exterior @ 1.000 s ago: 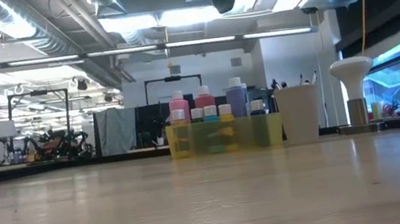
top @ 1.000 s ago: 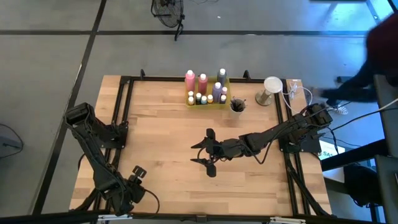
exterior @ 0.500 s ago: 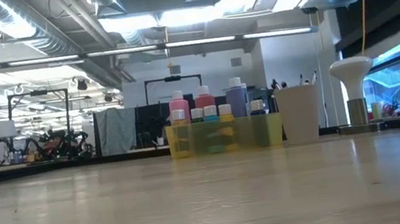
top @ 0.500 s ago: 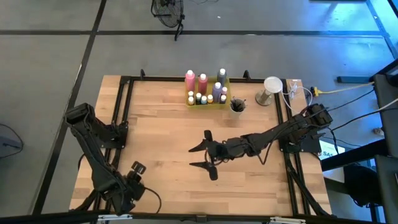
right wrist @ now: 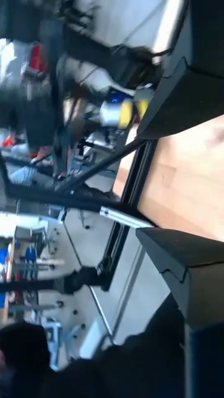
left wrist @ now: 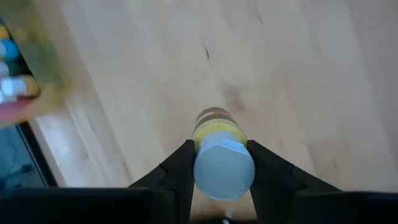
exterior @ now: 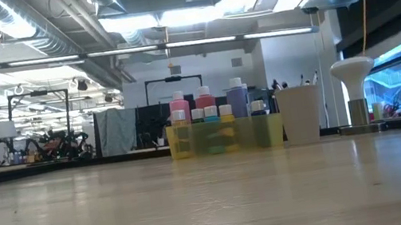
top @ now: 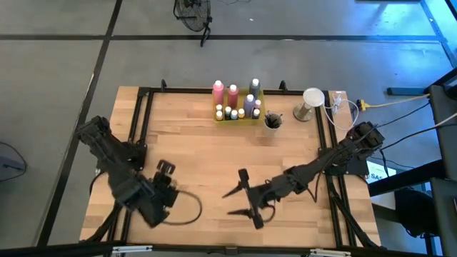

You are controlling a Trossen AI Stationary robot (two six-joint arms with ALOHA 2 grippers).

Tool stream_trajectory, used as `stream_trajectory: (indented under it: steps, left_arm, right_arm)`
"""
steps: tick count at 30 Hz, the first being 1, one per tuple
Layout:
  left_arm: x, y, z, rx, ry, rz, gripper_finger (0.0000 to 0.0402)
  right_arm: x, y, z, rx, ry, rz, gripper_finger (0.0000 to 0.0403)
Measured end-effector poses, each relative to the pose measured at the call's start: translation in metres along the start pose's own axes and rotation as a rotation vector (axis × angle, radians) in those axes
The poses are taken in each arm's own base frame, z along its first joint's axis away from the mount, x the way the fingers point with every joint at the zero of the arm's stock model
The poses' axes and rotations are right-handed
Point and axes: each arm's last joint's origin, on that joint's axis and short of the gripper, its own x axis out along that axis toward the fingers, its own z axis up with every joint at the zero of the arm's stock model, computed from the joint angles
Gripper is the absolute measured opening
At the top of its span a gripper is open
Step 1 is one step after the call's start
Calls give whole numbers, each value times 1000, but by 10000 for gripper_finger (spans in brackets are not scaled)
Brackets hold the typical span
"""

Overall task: Pick & Place Paint Supplies
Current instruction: Put the small yellow paint bottle into the yellow bin

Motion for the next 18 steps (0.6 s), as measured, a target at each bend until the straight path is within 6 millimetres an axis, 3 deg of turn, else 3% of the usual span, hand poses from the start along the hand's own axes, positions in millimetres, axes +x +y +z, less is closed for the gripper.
stream_trajectory:
  steps: [6,13,18]
  left_arm:
    - [-8,51,16,8,-39,-27,115]
    - [-3,128,24,-5,-36,-13,115]
    - [4,187,15,-83,-39,-24,115]
  right_arm:
    - [-5,24,4,-108,-20,62,250]
    - [-10,38,3,-140,1,92,250]
    - [-12,40,0,-204,69,-109,250]
